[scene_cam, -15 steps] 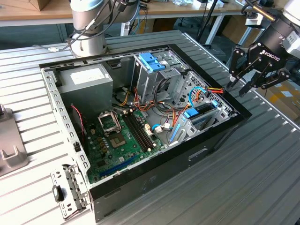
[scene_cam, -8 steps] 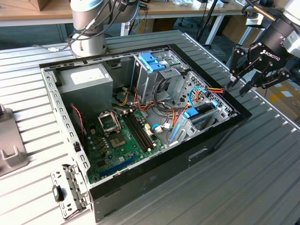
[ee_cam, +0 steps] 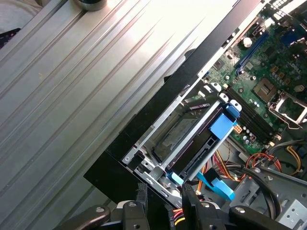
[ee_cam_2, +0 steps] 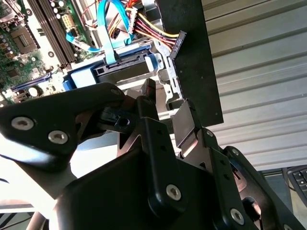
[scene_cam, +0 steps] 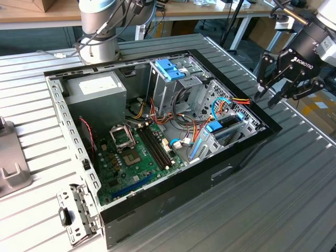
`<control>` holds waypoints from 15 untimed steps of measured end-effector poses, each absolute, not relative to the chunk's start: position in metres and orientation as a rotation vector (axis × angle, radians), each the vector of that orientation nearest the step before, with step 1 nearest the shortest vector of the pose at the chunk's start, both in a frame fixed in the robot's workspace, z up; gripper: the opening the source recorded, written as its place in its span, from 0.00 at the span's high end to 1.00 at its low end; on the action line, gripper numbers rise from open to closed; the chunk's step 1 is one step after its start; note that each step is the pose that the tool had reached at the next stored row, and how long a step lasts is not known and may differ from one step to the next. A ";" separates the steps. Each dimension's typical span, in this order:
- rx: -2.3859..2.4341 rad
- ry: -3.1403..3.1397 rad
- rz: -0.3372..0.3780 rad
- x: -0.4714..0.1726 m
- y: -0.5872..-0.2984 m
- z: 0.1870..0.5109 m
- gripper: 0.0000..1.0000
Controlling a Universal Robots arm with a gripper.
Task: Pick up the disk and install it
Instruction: 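Insert the first disk wire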
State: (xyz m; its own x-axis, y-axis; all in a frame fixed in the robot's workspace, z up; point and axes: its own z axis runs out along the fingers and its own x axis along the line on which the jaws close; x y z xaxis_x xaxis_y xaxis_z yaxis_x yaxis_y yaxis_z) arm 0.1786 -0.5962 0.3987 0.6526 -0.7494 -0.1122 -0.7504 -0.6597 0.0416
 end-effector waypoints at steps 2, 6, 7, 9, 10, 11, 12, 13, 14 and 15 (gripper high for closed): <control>-2.848 1.292 0.187 0.179 -0.596 0.398 0.58; -2.848 1.292 0.187 0.179 -0.596 0.398 0.58; -2.848 1.292 0.188 0.179 -0.596 0.397 0.58; -2.848 1.292 0.187 0.179 -0.596 0.397 0.58; -2.848 1.292 0.187 0.179 -0.596 0.397 0.58; -2.848 1.292 0.187 0.179 -0.596 0.397 0.58; -2.848 1.292 0.187 0.179 -0.596 0.396 0.58; -2.848 1.292 0.187 0.179 -0.596 0.396 0.58; -2.848 1.292 0.187 0.179 -0.596 0.396 0.58; -2.848 1.292 0.187 0.179 -0.596 0.396 0.58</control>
